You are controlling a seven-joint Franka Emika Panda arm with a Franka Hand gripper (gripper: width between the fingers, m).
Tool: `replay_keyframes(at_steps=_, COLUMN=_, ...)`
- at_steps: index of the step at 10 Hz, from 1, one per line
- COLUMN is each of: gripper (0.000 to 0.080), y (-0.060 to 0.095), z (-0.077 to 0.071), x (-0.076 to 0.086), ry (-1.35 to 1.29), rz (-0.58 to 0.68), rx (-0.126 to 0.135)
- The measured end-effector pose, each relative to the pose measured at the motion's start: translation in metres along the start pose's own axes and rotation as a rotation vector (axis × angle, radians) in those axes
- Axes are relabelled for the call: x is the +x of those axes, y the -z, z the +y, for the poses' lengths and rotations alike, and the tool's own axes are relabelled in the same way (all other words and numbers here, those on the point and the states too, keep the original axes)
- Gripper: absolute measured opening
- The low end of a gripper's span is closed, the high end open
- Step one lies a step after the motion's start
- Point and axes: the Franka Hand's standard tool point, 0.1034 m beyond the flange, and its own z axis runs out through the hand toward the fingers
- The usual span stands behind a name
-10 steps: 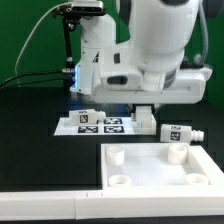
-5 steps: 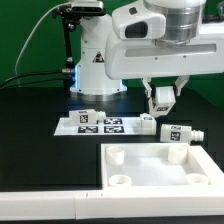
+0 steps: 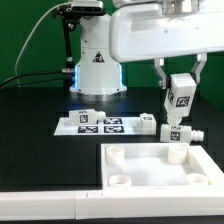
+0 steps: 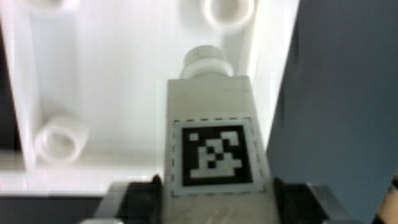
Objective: Assemble square table
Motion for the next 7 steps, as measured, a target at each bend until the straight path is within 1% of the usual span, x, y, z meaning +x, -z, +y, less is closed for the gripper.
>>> replay_keyframes(at_steps=1, gripper=0.0286, y=-0.003, z=0.002, x=-0.003, ry=0.001, rz=0.034, rx=-0.006)
replay_keyframes(at_steps=2, gripper=0.0286, y=-0.001, z=0.004, x=0.003, ry=0.004, rz=0.135, rx=-0.018)
replay_keyframes(at_steps=3, gripper=0.0286, y=-0.003, z=0.006, x=0.002, ry=0.009, rz=0.205, rx=-0.029)
replay_keyframes(at_steps=4, gripper=0.0286, y=-0.007, z=0.005, x=0.007, ry=0.016, rz=0.252, rx=-0.035)
replay_keyframes(at_steps=5, gripper=0.0286, y=-0.008, z=-0.001, x=0.024, ry=0.025, rz=0.300, rx=-0.035)
replay_keyframes(at_steps=6, gripper=0.0286, y=-0.010, z=-0.010, x=0.039, ry=0.038, rz=0.315, rx=-0.030)
replay_keyframes(at_steps=7, gripper=0.0286, y=-0.011, z=-0.009, x=0.037, ry=0.040, rz=0.312, rx=-0.032)
